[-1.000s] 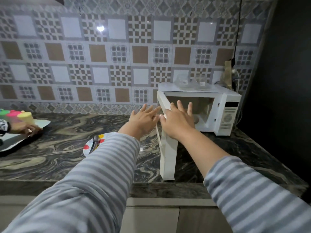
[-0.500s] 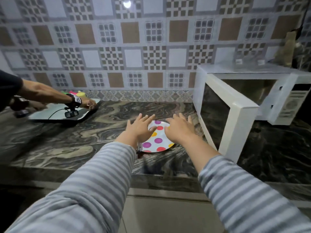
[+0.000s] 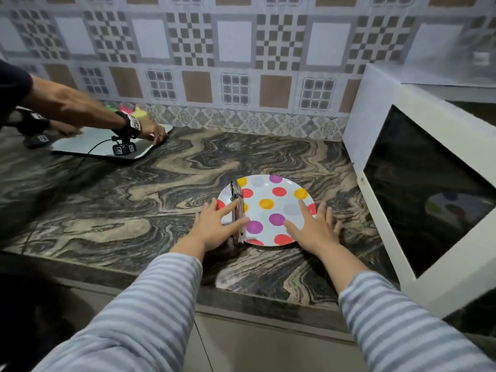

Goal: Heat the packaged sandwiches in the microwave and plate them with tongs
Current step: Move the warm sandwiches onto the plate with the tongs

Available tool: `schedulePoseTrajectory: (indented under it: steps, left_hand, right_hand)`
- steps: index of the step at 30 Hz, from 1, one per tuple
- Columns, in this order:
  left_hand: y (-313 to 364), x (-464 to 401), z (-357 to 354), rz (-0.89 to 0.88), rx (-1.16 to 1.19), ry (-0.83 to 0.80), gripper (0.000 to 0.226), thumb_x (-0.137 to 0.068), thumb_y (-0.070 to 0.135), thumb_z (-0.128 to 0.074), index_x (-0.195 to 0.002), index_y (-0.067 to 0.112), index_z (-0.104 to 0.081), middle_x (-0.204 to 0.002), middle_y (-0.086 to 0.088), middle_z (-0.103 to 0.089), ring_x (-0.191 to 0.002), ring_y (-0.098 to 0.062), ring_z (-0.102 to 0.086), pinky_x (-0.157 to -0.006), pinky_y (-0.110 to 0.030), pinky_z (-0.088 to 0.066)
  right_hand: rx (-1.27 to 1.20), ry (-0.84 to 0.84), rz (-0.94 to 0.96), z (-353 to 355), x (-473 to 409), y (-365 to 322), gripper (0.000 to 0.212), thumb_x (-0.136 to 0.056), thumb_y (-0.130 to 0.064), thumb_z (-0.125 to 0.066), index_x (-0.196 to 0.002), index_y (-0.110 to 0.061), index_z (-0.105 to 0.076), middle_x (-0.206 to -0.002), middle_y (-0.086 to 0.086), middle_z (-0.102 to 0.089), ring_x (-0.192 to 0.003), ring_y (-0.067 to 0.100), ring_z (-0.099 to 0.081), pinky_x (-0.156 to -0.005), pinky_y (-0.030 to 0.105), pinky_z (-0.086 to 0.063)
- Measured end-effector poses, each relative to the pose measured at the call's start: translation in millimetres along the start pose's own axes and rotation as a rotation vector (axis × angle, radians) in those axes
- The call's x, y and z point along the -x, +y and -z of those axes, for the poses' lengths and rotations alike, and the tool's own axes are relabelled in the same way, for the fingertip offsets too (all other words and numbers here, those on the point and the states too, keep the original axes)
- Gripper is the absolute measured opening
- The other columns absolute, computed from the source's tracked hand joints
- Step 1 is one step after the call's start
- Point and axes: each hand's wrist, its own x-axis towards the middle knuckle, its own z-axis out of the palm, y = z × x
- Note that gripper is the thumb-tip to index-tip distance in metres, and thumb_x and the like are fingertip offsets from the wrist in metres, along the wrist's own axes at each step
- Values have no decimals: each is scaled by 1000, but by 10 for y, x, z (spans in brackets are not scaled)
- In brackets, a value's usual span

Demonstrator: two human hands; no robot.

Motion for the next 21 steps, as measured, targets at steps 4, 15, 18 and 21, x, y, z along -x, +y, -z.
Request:
schedulePoseTrajectory:
  steps: [4, 15, 18, 21]
  left_hand:
    - [-62, -150, -91, 11, -97, 87, 92, -61, 93, -17, -145, 54, -18, -160, -14, -13, -149, -23, -5, -119, -41, -4]
    - [-72, -212, -187, 28, -138, 71, 84, -72, 87, -29, -146, 53, -8, -161, -11, -9, -149, -23, 3, -118, -43, 1]
    - [-22, -157, -208, 33, -84, 73, 78, -78, 82, -36, -146, 54, -9, -160, -16, -7, -148, -27, 5, -120, -45, 1]
    - [16, -32, -232, 56, 54, 97, 73, -79, 77, -46, -143, 58, -14, -160, -11, -3, -147, -36, 1, -117, -49, -9]
  right_hand:
    - [-10, 22, -22, -133, -214, 82, 80, -81, -79, -31, -149, -45, -7, -161, 15, 4, -148, 29, 11, -115, 56, 6]
    - [-32, 72, 7, -234, -298, 128, 73, -79, -80, -34, -145, -52, -22, -162, 4, 0, -148, 17, 11, -113, 55, 10]
    - [-89, 47, 11, -219, -283, 135, 72, -80, -77, -39, -145, -51, -23, -162, 6, -1, -148, 19, 12, -114, 52, 12]
    - [-150, 31, 15, -234, -194, 117, 72, -82, -72, -45, -147, -48, -22, -162, 10, -3, -148, 23, 13, -115, 48, 13]
